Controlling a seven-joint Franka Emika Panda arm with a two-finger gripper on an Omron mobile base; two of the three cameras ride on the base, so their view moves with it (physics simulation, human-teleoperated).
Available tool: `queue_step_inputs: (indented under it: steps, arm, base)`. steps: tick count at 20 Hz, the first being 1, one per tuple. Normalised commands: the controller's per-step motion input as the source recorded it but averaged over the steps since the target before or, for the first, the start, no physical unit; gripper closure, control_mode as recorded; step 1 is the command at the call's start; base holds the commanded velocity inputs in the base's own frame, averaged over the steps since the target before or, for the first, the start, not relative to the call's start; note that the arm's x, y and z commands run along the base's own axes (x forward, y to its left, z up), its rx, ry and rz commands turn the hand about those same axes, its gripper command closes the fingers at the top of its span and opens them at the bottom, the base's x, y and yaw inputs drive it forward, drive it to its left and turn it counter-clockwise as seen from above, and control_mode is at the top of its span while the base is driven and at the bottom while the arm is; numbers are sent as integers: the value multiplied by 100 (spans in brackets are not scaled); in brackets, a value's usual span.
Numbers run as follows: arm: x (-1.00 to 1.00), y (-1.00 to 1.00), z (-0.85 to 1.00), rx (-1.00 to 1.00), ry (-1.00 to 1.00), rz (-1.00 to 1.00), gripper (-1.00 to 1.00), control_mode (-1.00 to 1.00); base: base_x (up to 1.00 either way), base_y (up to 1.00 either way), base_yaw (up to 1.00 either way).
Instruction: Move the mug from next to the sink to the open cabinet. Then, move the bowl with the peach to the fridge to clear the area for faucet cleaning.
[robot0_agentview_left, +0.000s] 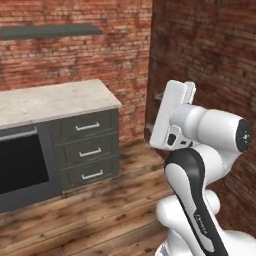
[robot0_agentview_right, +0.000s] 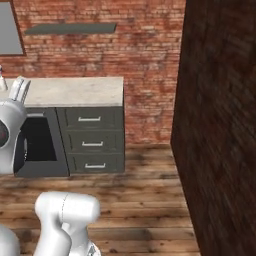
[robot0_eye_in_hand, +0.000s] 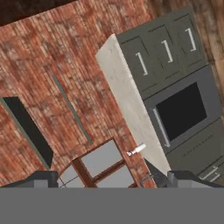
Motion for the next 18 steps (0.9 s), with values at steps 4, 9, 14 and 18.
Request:
queue_step_inputs:
  steps: [4,9,14,18]
  arm:
    - [0,0,0,0,0,0,-100,100]
    - [0,0,0,0,0,0,-100,100]
    - [0,0,0,0,0,0,-100,100]
    - [0,0,0,0,0,0,-100,100]
  base:
    - [100,100,15]
    - [100,100,10]
    - [15,-18,17]
    - [-15,-71,29]
